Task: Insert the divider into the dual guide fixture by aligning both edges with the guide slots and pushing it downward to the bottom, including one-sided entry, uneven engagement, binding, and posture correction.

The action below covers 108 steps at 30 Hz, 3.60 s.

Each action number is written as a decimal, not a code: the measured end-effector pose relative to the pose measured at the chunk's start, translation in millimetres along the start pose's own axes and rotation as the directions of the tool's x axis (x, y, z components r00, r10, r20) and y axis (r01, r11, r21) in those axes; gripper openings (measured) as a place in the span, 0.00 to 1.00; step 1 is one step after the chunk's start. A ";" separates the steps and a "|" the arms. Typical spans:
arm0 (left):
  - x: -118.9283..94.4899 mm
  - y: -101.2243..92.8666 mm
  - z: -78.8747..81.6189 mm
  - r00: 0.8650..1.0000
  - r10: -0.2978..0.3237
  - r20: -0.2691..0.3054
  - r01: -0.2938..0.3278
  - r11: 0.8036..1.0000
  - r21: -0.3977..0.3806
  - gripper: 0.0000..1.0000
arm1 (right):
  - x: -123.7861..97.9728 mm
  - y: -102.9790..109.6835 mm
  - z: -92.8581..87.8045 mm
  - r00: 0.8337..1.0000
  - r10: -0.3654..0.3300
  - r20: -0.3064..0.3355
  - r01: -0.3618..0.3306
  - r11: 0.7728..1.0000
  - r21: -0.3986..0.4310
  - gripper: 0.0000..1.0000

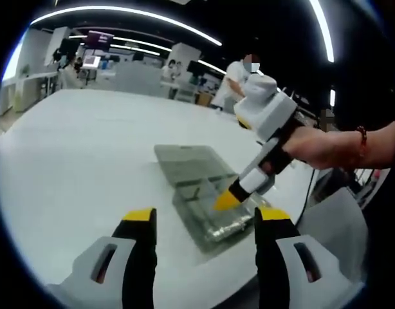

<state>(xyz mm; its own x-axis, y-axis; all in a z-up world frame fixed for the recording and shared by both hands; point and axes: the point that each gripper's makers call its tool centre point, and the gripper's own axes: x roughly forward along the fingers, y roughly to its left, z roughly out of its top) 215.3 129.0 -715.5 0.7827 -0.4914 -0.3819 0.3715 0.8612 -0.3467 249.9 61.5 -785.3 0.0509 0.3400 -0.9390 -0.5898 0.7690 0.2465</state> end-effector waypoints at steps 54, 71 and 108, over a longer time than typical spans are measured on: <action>-10.1 -23.8 11.3 1.000 0.021 -0.003 -0.020 0.997 0.070 0.61 | -14.4 4.3 2.7 0.986 0.109 0.125 -0.065 0.947 -0.313 0.40; -17.7 -48.3 13.8 0.999 0.042 -0.006 -0.041 0.993 0.111 0.61 | -32.4 18.1 13.2 0.953 0.161 0.256 -0.045 0.912 -0.408 0.70; -7.0 -102.3 8.5 0.999 -0.003 -0.053 0.012 0.982 0.189 0.76 | -94.3 -18.2 -24.6 0.863 0.182 0.471 -0.004 0.935 -0.355 0.77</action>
<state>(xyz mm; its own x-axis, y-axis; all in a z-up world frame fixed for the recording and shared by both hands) 176.1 45.4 -670.1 0.7544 -0.4998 -0.4256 0.4692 0.8640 -0.1829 236.0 2.2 -707.2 0.3160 0.6885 -0.6528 -0.8376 0.5256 0.1489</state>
